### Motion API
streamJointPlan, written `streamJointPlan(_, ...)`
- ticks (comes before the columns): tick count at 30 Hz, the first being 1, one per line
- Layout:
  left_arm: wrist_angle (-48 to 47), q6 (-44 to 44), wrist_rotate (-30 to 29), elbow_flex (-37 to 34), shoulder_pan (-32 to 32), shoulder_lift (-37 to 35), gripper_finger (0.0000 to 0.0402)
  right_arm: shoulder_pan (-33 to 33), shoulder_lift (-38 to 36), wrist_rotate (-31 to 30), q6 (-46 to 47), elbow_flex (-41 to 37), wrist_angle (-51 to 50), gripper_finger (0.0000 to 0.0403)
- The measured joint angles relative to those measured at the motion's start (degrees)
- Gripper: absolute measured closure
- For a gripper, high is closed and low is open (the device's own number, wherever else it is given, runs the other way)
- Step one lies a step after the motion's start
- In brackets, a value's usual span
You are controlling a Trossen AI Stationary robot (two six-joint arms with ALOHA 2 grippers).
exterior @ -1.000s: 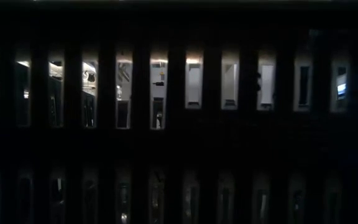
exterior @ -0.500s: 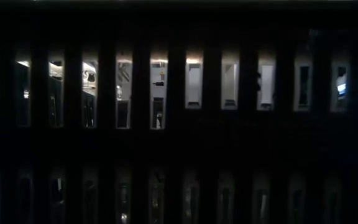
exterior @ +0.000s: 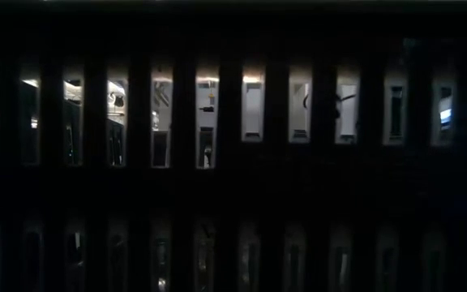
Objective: Sort Halloween decoration
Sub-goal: Put the black spider toy into the bottom black bin
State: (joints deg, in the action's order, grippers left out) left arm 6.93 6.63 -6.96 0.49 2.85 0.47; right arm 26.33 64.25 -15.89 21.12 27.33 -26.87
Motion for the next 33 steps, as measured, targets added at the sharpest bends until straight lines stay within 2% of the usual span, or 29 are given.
streamJointPlan(10,-0.01,0.0,0.0,0.01,0.02,0.0,0.0401,0.11,5.21,-4.0,0.68,0.02,0.56,0.026)
streamJointPlan(18,-0.01,0.0,0.0,0.01,0.0,-0.02,0.0401,0.35,8.73,0.4,-0.82,0.07,7.71,0.026)
streamJointPlan(28,0.0,-0.01,0.0,0.01,0.0,-0.01,0.0401,0.31,14.84,-0.01,-1.82,0.33,10.0,0.0261)
streamJointPlan(30,0.01,0.0,0.0,0.02,0.02,0.0,0.0401,0.29,15.2,-0.01,-2.03,0.33,10.37,0.0267)
streamJointPlan(33,0.01,0.0,0.0,0.0,0.0,-0.02,0.0401,0.28,14.95,0.15,-2.72,0.45,10.18,0.0297)
